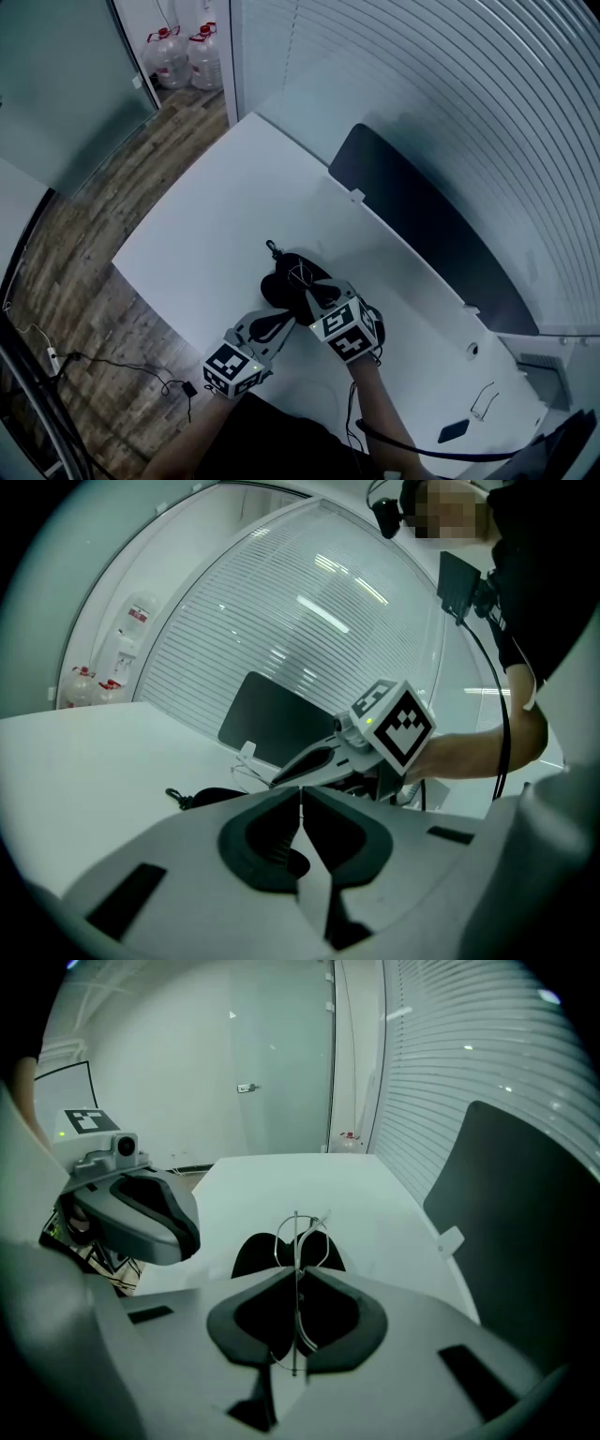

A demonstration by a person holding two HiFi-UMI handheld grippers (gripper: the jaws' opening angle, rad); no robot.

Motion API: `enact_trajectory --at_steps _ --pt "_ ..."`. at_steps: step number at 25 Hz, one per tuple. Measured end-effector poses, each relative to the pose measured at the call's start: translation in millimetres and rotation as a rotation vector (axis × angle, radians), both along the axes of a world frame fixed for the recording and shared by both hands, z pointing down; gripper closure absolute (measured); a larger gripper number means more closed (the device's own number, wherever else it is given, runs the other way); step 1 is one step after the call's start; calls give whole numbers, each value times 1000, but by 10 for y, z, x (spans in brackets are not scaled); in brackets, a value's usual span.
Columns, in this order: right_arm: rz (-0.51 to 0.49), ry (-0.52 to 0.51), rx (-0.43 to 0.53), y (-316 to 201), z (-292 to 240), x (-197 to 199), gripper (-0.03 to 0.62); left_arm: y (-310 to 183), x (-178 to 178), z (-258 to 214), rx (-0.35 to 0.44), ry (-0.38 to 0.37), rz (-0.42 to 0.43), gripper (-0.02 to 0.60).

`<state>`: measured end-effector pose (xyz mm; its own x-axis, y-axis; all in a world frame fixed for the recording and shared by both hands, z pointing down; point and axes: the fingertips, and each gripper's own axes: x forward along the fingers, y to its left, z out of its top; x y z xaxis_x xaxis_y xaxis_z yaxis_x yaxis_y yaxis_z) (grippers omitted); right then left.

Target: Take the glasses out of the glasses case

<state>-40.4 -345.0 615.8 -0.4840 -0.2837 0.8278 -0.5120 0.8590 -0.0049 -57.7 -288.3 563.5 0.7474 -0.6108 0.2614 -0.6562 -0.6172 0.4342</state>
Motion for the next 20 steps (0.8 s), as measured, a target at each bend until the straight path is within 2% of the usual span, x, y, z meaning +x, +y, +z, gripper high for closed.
enact_trajectory --at_steps 14,20 --pt "77 -151 60 262 -577 -64 556 149 -23 -264 42 14 8 571" --pt "133 -277 82 443 -787 -110 554 248 -71 -408 59 29 3 571"
